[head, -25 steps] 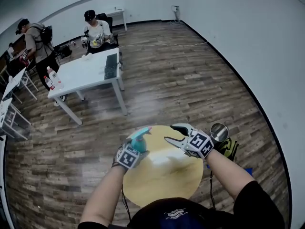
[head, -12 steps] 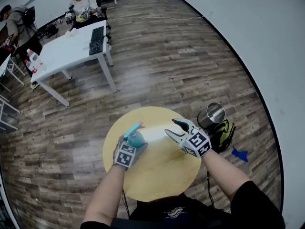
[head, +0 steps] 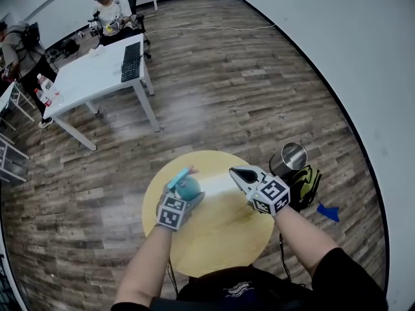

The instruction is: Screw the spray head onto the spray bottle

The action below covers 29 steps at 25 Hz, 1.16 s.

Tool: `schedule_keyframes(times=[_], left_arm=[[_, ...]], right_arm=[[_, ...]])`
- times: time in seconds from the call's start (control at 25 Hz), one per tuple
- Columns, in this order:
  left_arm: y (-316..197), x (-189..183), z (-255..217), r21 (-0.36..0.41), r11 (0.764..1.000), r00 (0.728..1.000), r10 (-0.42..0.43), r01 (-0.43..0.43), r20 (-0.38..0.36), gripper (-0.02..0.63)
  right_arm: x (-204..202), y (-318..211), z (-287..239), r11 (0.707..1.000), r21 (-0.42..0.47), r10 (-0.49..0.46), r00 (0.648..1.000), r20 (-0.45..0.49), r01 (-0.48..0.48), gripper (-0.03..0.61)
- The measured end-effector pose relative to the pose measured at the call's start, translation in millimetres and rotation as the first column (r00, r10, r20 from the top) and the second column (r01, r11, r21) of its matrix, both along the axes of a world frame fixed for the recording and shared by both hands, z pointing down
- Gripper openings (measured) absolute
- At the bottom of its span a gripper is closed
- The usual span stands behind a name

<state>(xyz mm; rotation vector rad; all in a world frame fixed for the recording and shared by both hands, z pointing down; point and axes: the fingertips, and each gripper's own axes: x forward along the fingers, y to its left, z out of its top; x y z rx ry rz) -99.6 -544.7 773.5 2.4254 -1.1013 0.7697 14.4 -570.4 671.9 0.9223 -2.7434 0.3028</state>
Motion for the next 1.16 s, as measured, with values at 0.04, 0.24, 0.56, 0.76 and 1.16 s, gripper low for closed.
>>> schedule_keyframes(times=[0.04, 0.24, 0.56, 0.76, 1.16], left_arm=[[-1.8, 0.0, -3.4, 0.006, 1.0, 1.0, -0.002, 0.002, -0.004, 0.457], [-2.8, 3.5, -13.5, 0.021, 1.0, 1.0, 0.0, 0.001, -0.007, 0.457], [2.2, -2.7, -15.5, 0.026, 1.0, 1.0, -0.012, 0.012, -0.01, 0.457], [1.5, -3.8, -18.3, 0.03, 1.0, 1.0, -0.009, 0.009, -0.011, 0.457], [9.9, -5.5, -23.2, 0.036, 0.999, 1.0, -0.007, 0.008, -0.011, 0.457]], right_arm=[[-1.8, -1.5, -1.5, 1.0, -0.003, -0.002, 1.0, 0.002, 0.002, 0.006], [-4.8, -4.7, -2.6, 1.0, -0.014, -0.007, 1.0, 0.004, 0.007, 0.008], [-6.8, 2.8, 5.9, 1.0, -0.021, -0.006, 1.0, -0.002, 0.006, 0.008], [-10.9, 1.9, 3.0, 1.0, -0.017, -0.014, 1.0, 0.0, 0.014, 0.008], [-14.2, 10.4, -0.4, 1.0, -0.019, -0.024, 1.0, 0.006, 0.024, 0.008]])
